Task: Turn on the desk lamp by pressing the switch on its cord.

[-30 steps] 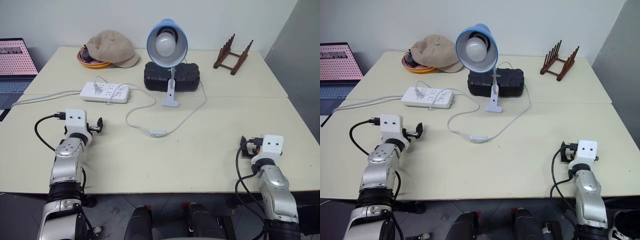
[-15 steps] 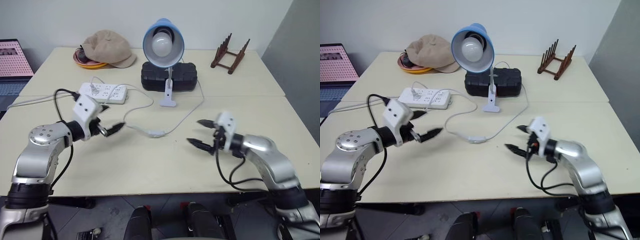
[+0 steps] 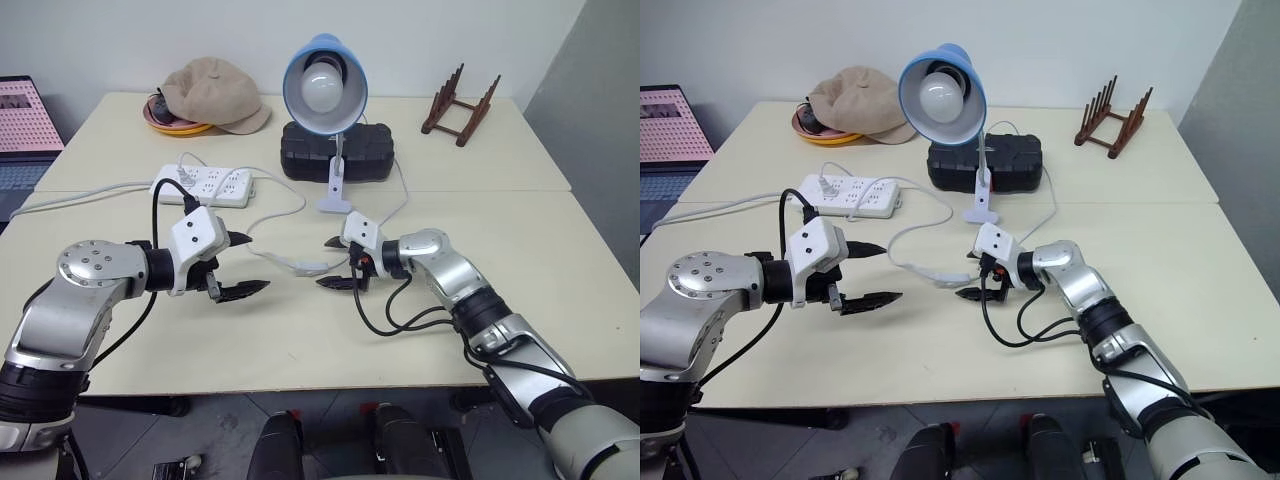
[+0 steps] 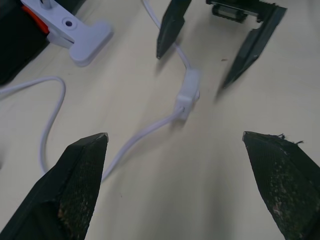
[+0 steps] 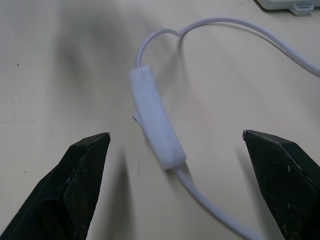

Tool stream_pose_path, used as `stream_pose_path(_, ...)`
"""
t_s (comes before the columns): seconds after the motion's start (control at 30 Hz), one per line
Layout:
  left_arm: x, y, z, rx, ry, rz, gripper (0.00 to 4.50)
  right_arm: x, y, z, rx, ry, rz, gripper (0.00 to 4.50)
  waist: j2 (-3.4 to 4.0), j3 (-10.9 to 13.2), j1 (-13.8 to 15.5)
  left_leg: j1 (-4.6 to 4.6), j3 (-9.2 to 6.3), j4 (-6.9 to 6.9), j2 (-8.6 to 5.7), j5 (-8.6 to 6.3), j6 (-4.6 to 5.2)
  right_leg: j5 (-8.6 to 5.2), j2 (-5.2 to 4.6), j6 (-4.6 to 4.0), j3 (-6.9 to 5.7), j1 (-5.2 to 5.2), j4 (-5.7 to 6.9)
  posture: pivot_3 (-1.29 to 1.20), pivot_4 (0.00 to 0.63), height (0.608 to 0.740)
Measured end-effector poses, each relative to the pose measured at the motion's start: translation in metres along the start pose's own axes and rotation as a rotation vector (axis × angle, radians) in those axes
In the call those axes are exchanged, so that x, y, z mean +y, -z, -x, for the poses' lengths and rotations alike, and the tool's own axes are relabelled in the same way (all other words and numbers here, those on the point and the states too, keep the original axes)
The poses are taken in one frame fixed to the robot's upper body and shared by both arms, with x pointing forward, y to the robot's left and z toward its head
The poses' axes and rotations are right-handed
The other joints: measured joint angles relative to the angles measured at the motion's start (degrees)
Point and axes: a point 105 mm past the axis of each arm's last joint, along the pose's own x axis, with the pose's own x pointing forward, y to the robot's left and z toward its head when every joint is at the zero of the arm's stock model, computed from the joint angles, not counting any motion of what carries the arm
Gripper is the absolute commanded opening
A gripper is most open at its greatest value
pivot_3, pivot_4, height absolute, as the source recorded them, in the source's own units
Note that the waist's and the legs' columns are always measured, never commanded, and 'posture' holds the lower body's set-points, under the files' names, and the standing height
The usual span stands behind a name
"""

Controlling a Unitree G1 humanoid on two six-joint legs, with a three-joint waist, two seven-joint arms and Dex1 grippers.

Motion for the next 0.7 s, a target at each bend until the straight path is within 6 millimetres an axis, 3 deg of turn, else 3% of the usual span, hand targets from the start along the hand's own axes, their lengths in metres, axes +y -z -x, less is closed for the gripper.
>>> stream_pose_path(0.07,-0.002,0.0,0.001,-0.002,-0.003,-0.004,4.5,-0.001,0.005,-0.004,0.021,-0.005,0.006,4.46,0.0,0.0,0.06,-0.02,0.0,-0.01,0.0,0.0,0.0,-0.01,0.0,-0.01,0.0,-0.01,0.01,0.0,0.15,0.74)
stream_pose_path(0.17,-0.002,-0.001,0.003,-0.003,-0.013,-0.004,4.5,-0.001,0.013,-0.003,0.04,-0.017,0.016,3.98,0.01,0.01,0.05,-0.01,0.0,0.0,0.0,0.0,0.0,0.0,0.0,0.0,0.0,-0.01,0.03,0.0,0.15,0.74)
stream_pose_path(0.6,-0.008,0.002,0.007,0.006,-0.008,0.016,4.5,-0.001,0.015,-0.001,0.023,-0.053,0.04,0.53,0.02,0.01,-0.05,0.08,-0.01,0.02,0.0,0.0,0.0,-0.01,0.01,-0.01,0.01,0.0,0.15,0.0,0.15,0.74)
stream_pose_path(0.7,-0.016,0.005,0.006,0.011,0.036,0.056,4.5,-0.002,0.013,-0.001,0.009,-0.046,0.024,0.36,0.03,0.02,-0.08,0.07,-0.01,0.0,0.0,0.0,0.0,-0.01,0.01,-0.02,0.01,-0.01,0.15,0.0,0.15,0.74)
